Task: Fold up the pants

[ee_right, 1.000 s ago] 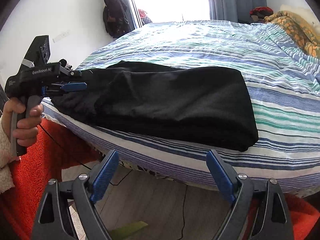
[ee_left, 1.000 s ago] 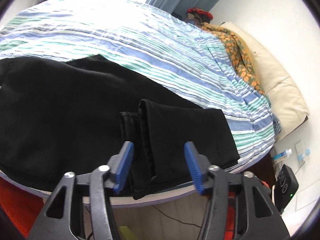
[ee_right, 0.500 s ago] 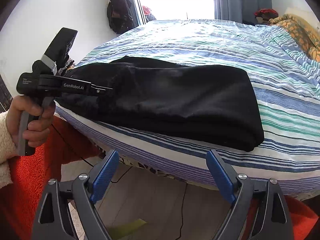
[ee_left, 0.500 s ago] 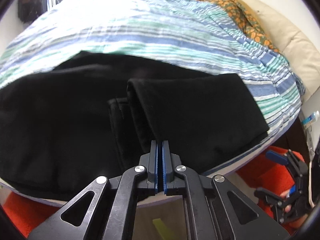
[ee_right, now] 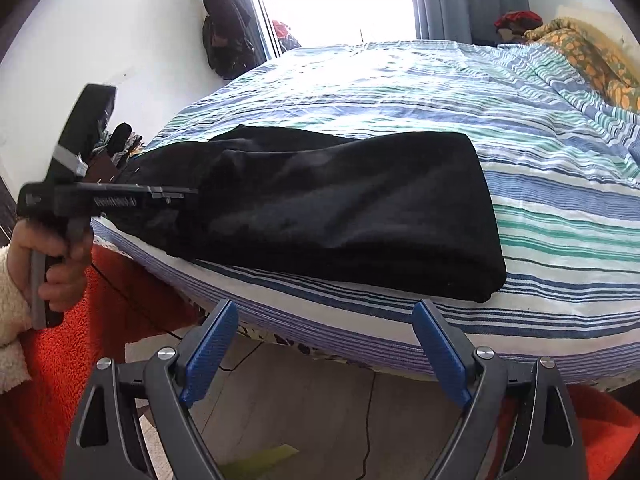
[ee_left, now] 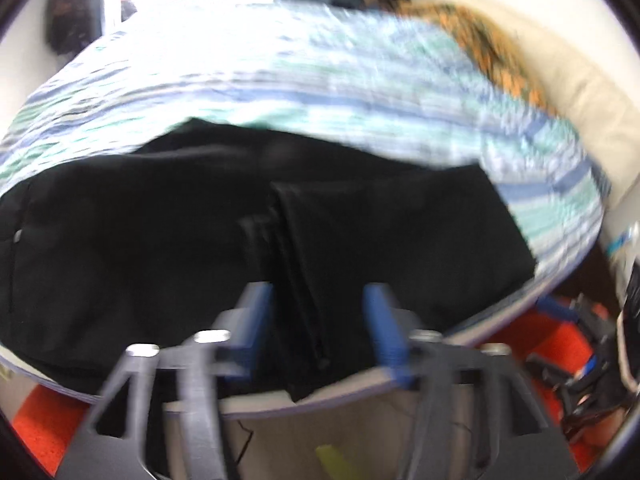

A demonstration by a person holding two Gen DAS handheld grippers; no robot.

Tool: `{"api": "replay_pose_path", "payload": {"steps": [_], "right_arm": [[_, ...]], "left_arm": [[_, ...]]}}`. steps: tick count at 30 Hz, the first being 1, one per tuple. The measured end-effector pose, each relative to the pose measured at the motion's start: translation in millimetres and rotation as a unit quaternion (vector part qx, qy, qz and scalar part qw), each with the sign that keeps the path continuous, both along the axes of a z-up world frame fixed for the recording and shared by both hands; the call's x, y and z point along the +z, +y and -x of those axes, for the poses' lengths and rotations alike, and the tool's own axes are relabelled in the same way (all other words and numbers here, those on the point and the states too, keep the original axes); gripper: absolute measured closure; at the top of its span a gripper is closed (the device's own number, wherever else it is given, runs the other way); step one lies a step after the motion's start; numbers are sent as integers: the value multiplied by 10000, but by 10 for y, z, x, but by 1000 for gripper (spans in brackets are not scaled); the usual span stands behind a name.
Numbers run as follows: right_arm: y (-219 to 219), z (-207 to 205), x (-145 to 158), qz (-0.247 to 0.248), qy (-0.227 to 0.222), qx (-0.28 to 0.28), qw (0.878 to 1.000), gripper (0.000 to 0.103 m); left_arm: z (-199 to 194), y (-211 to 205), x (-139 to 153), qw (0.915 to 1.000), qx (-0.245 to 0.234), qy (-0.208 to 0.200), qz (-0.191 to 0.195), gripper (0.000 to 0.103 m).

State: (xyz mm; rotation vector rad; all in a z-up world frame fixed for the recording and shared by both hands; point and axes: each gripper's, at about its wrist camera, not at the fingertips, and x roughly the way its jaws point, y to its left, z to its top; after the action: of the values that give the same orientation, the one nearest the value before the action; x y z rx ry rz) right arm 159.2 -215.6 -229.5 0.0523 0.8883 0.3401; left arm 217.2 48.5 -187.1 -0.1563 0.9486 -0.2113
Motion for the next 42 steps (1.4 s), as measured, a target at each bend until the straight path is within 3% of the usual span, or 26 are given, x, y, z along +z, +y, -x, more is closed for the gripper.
{"api": "replay_pose_path", "payload": {"steps": [3,5,8,9,13,15,19,22,23,25,26,30,32,35,37,42], "right_arm": [[-20,-21,-34,-6,71,-21,10000,15],[-25,-29,-33,-23,80,-39,10000,15],[-13,-29,-21,-21,47,-36,10000,15],[-7,-22,-18,-14,38,-25,10000,15],[16,-8,-17,47,8,6,10000,15],[15,-3,-24,73,17,20,10000,15],[11,-7,-31,75,36,4,10000,15],[-40,-23,0,-83,64,-78,9999,15],[-86,-44,48,-231,35,-165,9996,15],[-228,-160,178,-622,-70,-395,9973,15],[-298,-244,242,-718,-138,-509,9960,15],[-528,-627,382,-940,-250,-760,9923,15],[-612,-813,212,-930,81,-808,9923,15],[-720,-1061,-317,-753,1309,-942,9840,14],[-770,-1082,-268,-495,1188,-996,9867,17],[-862,-1257,303,-731,450,-1080,9904,17]], "left_arm": [[-68,77,-99,9996,35,233,179,41],[-112,-20,-218,9989,-69,466,-46,43],[-179,-180,-346,9965,-107,692,-451,67],[-180,-221,-334,9960,-101,635,-615,95],[-164,-257,4,9952,-56,-82,-970,99],[-197,-195,58,9950,-21,-155,-982,99],[-176,-190,-263,9912,-182,279,-1284,97],[-88,-283,-266,9858,-253,117,-1658,90],[-84,-293,-243,9854,-250,85,-1681,87],[-60,-287,-231,9878,-216,50,-1543,67],[-49,-277,-234,9887,-177,60,-1489,63],[-53,-250,-266,9900,-129,135,-1398,60],[-63,-244,-270,9901,-97,126,-1392,54],[-100,-255,-296,9908,-57,139,-1343,44],[-109,-248,-275,9917,-42,121,-1283,41],[-112,-239,-275,9931,-12,87,-1170,36]]}}
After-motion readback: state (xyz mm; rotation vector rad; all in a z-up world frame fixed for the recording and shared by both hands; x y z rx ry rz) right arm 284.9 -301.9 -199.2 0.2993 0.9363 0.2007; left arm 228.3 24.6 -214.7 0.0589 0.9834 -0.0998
